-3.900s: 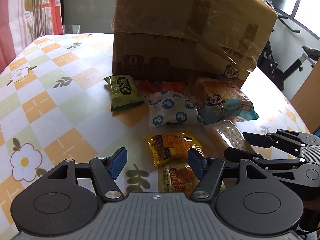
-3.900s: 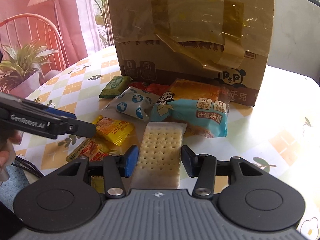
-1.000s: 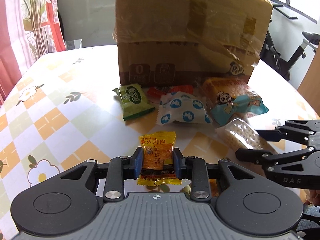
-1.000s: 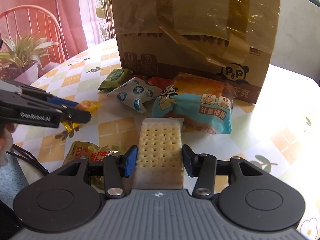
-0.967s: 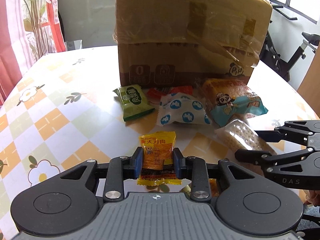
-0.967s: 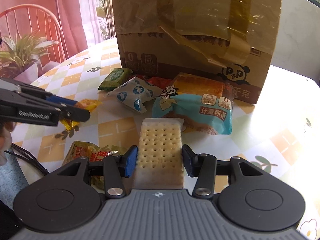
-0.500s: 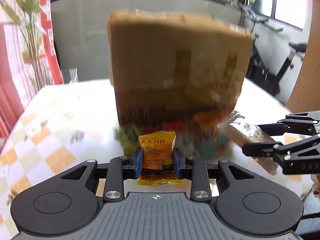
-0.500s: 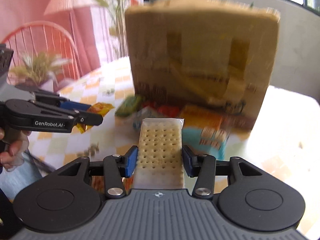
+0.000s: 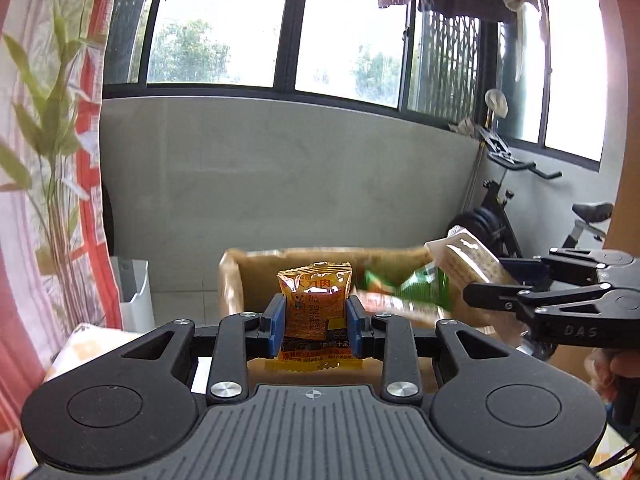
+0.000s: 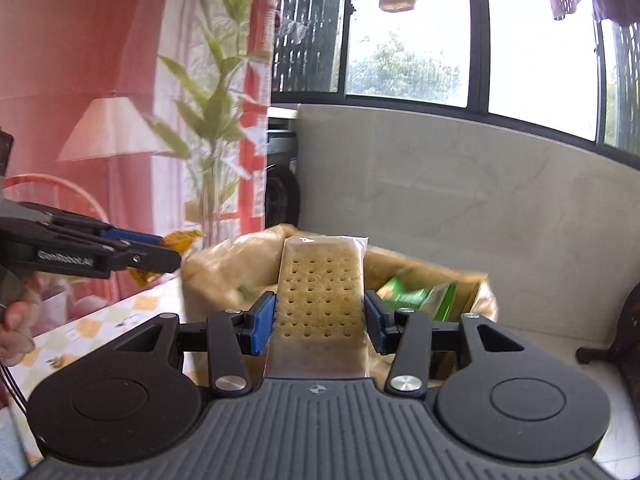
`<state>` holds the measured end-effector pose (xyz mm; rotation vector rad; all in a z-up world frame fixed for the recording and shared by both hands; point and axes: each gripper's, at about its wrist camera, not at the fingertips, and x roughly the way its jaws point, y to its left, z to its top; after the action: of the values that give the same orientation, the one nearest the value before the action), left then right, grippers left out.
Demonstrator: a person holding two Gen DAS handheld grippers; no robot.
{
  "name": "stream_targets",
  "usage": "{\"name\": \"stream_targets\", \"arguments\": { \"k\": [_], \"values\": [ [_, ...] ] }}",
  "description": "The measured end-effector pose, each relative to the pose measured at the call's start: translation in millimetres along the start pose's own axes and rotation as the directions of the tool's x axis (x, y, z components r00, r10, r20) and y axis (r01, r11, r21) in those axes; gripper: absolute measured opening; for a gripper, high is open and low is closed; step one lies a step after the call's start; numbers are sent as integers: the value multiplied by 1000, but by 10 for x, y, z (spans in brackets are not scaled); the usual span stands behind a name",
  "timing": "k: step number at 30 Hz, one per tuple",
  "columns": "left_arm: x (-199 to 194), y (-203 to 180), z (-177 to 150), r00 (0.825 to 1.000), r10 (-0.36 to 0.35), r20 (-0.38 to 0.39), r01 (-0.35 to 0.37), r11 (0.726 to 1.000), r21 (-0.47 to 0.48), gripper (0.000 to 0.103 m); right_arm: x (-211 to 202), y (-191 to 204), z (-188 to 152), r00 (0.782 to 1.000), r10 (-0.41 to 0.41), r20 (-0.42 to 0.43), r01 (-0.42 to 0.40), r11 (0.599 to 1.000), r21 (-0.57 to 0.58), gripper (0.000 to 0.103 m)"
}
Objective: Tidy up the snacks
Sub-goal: 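Lift both held snacks over the box and open both tools inside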
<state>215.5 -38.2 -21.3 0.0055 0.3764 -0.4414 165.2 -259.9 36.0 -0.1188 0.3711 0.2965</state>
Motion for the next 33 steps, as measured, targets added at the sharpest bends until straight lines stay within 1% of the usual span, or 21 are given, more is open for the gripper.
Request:
{"name": "stream_targets", "arguments": {
  "k": [4,7,10,16,22,25,26,27,28,30,31,32,33],
  "values": [
    [254,-19,194,1000,18,-2,-18,1000,-25,33,270,-241,163,999,-49,11,49,998,41,49],
    [433,-54,248,999,41,-8,-41,999,-9,33,430,-391,220,997,-76,10,75,995,61,49],
    [616,-82,263,998,54,-34,-53,999,8,33,557,-437,227,996,-90,-5,90,995,52,49],
    [909,-64,242,994,71,-77,-69,997,21,33,733,-543,96,993,-108,-55,111,992,65,49],
    [1071,-85,175,991,73,-113,-68,997,46,34,841,-643,-71,987,-111,-114,121,988,90,49],
    [1129,-98,137,988,77,-132,-70,996,54,36,872,-644,-121,985,-107,-138,119,990,78,49],
    [1146,-97,127,988,81,-135,-74,996,57,38,881,-641,-129,984,-108,-143,120,990,74,49],
    [1150,-96,119,987,86,-135,-79,995,60,43,885,-642,-134,983,-106,-148,119,990,75,50],
    [1144,-93,120,987,91,-134,-83,995,62,51,889,-646,-141,983,-104,-151,117,990,80,50],
    [1135,-89,131,987,91,-130,-84,995,55,61,877,-652,-143,983,-97,-153,111,990,86,54],
    [1121,-92,137,988,93,-127,-87,995,52,65,867,-648,-140,984,-95,-153,110,990,88,59],
    [1112,-94,146,987,96,-125,-90,995,52,66,854,-643,-138,984,-93,-151,107,990,88,63],
    [1098,-92,153,987,98,-124,-92,994,54,68,848,-627,-132,985,-91,-148,105,991,87,64]
  ]
}}
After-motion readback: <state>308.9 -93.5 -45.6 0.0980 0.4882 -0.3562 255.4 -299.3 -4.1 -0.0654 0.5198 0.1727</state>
